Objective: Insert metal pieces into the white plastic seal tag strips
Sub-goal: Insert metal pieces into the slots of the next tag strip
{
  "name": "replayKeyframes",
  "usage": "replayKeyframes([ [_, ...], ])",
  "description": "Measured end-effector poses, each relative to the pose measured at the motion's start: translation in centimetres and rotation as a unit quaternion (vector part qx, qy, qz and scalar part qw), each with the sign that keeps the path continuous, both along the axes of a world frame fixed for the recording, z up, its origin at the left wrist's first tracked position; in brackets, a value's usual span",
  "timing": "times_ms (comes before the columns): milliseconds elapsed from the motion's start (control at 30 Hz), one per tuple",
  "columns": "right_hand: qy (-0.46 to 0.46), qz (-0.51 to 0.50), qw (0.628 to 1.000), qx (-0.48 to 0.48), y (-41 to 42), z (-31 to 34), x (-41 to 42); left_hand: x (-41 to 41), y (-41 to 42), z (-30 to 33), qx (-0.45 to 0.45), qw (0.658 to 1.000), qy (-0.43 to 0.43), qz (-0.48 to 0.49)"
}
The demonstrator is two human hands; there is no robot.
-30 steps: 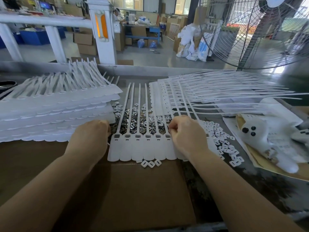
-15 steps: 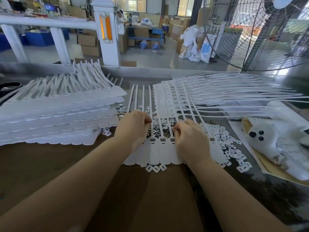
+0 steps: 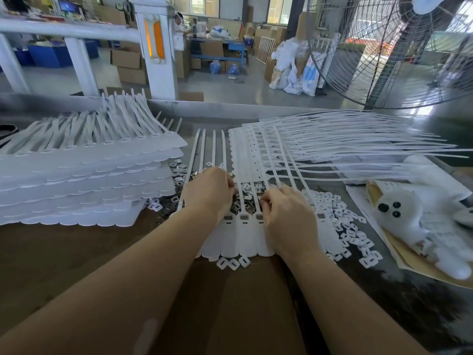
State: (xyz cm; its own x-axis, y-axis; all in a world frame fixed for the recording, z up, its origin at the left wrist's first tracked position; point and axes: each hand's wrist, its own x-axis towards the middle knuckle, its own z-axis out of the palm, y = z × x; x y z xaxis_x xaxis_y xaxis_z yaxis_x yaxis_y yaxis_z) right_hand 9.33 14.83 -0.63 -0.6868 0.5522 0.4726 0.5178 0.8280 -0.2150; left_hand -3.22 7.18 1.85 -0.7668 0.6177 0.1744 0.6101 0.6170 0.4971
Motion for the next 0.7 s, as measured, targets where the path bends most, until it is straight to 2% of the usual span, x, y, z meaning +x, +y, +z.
replayKeyframes([
  [133, -0.001, 0.001, 1.0, -0.006, 0.0, 0.0, -0.1, -0.2, -0.6, 0.0, 0.087, 0.995, -0.042, -0.012],
  [233, 0.003, 0.002, 1.0, -0.009, 0.1, 0.0, -0.1, -0.3, -1.7, 0.4, 0.173, 0.978, -0.12, -0.012],
  [367, 0.002, 0.002, 1.0, -0.01, 0.1, 0.0, 0.0, -0.3, -3.4, 1.1, 0.271, 0.922, -0.278, -0.009],
  [433, 0.005, 0.002, 1.0, -0.011, 0.1, 0.0, 0.0, -0.3, -4.2, 1.3, 0.306, 0.895, -0.323, -0.016],
  [600, 0.008, 0.004, 1.0, -0.018, -0.1, 0.0, 0.1, 0.0, -5.3, 1.5, 0.323, 0.874, -0.362, -0.037],
  [633, 0.009, 0.004, 1.0, -0.017, -0.1, 0.0, 0.1, 0.0, -5.5, 1.6, 0.318, 0.879, -0.352, -0.036],
  [700, 0.009, 0.002, 1.0, -0.015, -0.1, 0.0, 0.1, 0.0, -6.3, 1.4, 0.287, 0.913, -0.288, -0.027],
])
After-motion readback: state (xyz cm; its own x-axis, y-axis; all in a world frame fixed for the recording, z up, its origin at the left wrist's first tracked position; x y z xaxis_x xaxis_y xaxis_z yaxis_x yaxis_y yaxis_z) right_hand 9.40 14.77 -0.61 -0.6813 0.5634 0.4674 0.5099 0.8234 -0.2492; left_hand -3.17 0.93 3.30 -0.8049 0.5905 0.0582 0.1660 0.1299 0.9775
